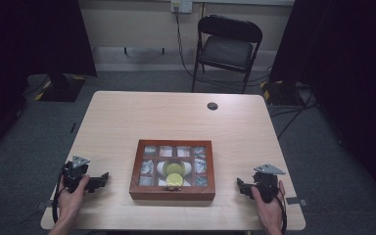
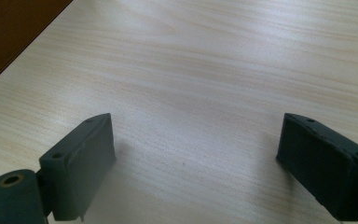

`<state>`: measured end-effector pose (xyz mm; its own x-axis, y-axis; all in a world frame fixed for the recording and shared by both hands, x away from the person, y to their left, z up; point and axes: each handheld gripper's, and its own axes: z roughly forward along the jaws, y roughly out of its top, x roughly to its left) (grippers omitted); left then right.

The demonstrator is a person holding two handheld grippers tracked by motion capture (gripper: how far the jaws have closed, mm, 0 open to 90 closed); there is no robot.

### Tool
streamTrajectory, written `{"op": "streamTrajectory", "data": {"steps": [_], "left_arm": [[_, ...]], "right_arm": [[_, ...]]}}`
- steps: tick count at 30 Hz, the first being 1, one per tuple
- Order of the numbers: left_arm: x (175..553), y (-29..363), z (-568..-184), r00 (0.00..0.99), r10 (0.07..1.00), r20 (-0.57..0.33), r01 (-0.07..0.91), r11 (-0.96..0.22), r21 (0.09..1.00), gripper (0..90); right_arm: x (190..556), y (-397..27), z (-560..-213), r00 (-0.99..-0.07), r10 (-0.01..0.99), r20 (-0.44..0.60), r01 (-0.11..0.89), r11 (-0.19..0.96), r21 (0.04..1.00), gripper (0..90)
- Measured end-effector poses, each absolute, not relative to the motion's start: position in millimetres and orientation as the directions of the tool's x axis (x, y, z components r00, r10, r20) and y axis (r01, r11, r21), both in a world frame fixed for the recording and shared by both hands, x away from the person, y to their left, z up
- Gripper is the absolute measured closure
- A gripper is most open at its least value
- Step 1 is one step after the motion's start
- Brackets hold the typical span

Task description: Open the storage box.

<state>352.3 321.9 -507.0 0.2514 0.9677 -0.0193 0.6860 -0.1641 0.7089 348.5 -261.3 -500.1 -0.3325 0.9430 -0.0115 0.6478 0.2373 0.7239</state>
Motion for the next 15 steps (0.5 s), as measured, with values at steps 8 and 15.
{"op": "streamTrajectory", "data": {"steps": [8, 15], "left_arm": [[352.5, 321.9, -507.0, 0.252, 0.968, -0.020, 0.686, -0.164, 0.709, 0.0], [352.3, 321.7, -507.0, 0.253, 0.967, -0.020, 0.685, -0.164, 0.710, 0.0]], "right_arm": [[348.2, -261.1, -500.0, -0.325, 0.946, -0.008, 0.650, 0.230, 0.724, 10.4], [346.1, -259.1, -495.6, -0.335, 0.942, 0.016, 0.657, 0.221, 0.721, 15.2]]}}
